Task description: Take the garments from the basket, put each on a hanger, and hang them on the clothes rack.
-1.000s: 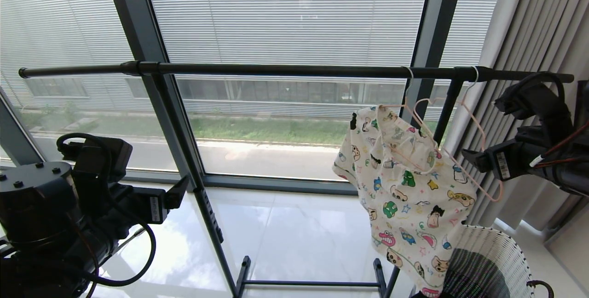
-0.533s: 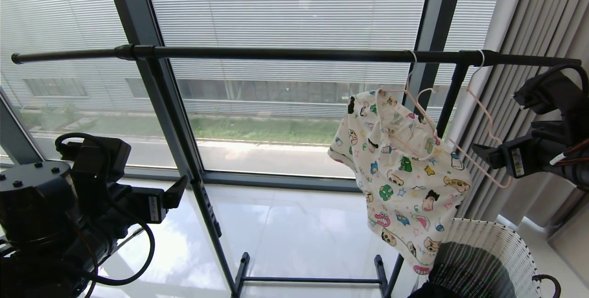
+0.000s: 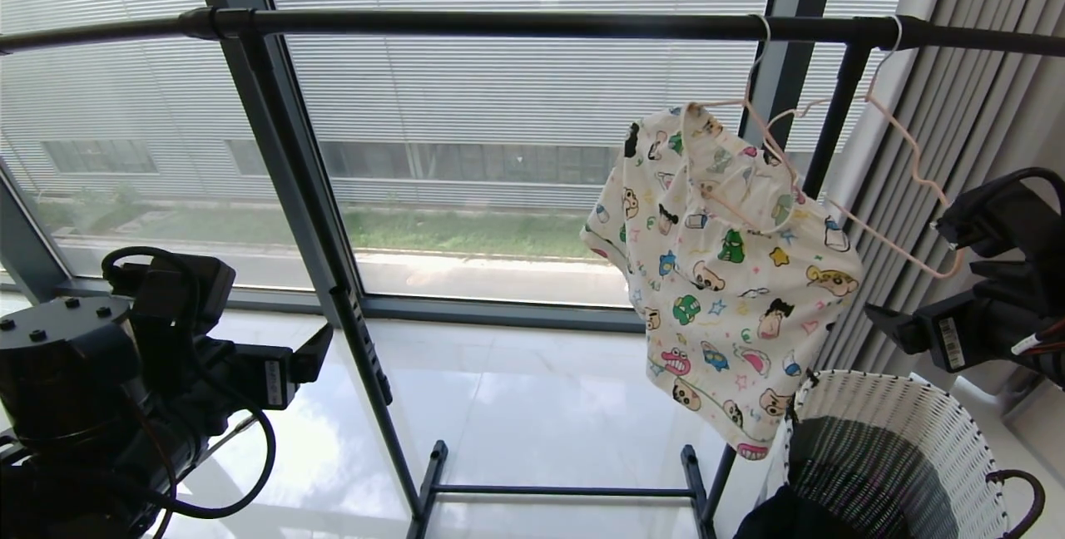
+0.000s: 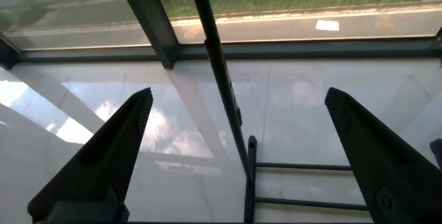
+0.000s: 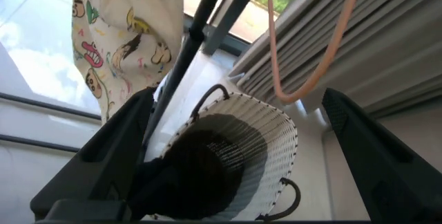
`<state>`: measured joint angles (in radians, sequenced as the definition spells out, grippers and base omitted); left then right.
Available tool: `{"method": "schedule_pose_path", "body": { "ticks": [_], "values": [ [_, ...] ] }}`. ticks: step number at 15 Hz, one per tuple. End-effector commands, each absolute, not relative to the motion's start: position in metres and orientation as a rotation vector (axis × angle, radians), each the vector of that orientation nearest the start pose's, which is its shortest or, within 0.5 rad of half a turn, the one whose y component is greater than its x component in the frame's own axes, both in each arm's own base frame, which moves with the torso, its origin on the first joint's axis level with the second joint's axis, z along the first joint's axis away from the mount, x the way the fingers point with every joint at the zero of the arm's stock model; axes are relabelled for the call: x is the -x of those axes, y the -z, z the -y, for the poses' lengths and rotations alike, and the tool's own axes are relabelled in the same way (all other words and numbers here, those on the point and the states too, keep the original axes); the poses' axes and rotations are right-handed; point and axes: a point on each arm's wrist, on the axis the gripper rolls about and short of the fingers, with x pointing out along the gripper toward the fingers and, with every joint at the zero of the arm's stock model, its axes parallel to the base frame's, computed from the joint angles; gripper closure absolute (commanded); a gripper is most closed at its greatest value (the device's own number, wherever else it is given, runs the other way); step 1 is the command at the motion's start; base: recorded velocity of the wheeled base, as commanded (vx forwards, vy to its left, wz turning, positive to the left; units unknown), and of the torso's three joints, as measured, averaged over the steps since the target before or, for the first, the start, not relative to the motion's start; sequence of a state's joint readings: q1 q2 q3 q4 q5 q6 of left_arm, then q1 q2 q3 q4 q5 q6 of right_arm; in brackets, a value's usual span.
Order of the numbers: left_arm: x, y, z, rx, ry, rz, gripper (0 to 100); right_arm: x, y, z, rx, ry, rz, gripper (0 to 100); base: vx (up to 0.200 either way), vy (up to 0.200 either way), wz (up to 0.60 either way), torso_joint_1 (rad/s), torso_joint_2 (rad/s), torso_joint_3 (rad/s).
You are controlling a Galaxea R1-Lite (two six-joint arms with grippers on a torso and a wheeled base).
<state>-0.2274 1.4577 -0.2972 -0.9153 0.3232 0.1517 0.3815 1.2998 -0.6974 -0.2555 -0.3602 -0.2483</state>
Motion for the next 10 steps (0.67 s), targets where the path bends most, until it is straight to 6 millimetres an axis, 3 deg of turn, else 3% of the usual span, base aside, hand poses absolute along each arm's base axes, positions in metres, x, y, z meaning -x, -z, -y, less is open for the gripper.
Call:
{"method": "schedule_pose_path", "body": {
  "ticks": [1, 10],
  "values": [
    [-0.2, -0.142, 0.038, -0.219, -0.081, -0.25, 0, -0.186, -0.213, -0.066, 0.377, -0.063, -0.332, 0, 0.0, 0.0, 0.0, -0.203, 0.49, 0.29],
    [-0.202, -0.141, 0.038, -0.22, -0.082, -0.253, 0, -0.175, -0.177, -0.062, 0.447, -0.082, -0.441, 0, 0.0, 0.0, 0.0, -0.173, 0.47, 0.293]
  ]
}}
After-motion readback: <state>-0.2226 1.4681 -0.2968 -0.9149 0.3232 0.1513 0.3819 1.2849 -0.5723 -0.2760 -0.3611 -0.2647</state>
